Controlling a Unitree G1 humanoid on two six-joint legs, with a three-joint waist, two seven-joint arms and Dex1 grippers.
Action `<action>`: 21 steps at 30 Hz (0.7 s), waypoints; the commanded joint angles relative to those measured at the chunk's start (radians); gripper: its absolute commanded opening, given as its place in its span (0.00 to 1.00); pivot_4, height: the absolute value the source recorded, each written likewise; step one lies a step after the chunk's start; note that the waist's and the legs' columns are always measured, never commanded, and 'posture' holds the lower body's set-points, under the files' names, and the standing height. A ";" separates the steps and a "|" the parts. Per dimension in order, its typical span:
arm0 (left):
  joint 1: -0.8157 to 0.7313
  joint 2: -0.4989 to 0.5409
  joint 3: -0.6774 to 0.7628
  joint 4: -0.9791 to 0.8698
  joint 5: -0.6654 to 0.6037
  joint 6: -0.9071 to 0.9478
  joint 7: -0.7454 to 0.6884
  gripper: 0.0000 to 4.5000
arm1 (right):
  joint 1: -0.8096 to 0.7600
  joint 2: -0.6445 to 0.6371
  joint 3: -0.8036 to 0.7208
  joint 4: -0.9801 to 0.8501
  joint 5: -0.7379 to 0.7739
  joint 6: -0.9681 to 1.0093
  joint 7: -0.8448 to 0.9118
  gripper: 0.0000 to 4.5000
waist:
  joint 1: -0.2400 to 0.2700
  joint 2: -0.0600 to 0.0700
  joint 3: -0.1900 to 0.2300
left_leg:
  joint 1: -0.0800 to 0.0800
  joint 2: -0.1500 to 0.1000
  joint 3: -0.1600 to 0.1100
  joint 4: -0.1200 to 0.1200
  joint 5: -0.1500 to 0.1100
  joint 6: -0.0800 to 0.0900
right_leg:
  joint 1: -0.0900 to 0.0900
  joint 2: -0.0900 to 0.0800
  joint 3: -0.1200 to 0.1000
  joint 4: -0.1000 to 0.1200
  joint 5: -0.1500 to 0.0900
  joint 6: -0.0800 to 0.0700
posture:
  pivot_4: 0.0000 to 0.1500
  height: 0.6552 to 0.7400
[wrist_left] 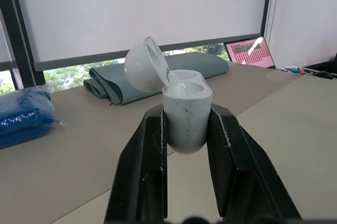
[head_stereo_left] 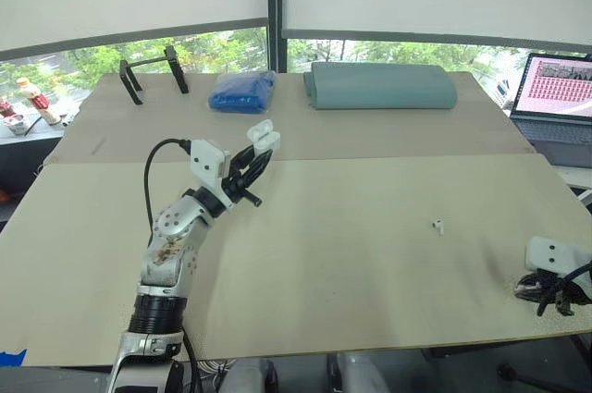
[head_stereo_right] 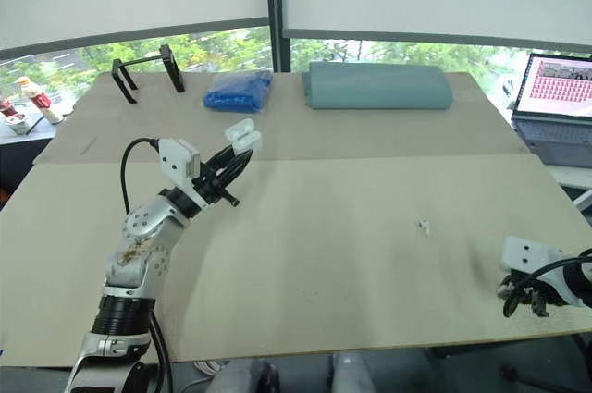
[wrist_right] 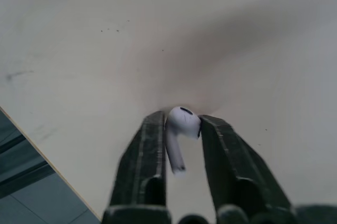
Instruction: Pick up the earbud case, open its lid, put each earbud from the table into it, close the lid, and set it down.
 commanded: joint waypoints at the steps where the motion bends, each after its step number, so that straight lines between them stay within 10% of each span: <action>1: 0.001 0.009 0.007 -0.054 -0.016 0.001 0.001 0.12 | 0.013 -0.015 0.027 0.011 -0.021 0.014 0.042 0.45 | 0.005 0.000 0.000 | 0.000 0.000 -0.001 0.000 0.000 0.000 | 0.000 0.000 -0.001 0.000 0.000 0.000 | 1.00 1.00; 21: 0.031 0.010 0.006 -0.087 -0.015 0.028 0.010 0.12 | -0.019 -0.017 0.027 -0.011 -0.013 0.301 0.082 0.45 | 0.027 0.000 0.000 | -0.001 0.000 -0.001 0.001 0.000 0.000 | 0.000 -0.001 -0.002 -0.001 0.002 -0.005 | 1.00 1.00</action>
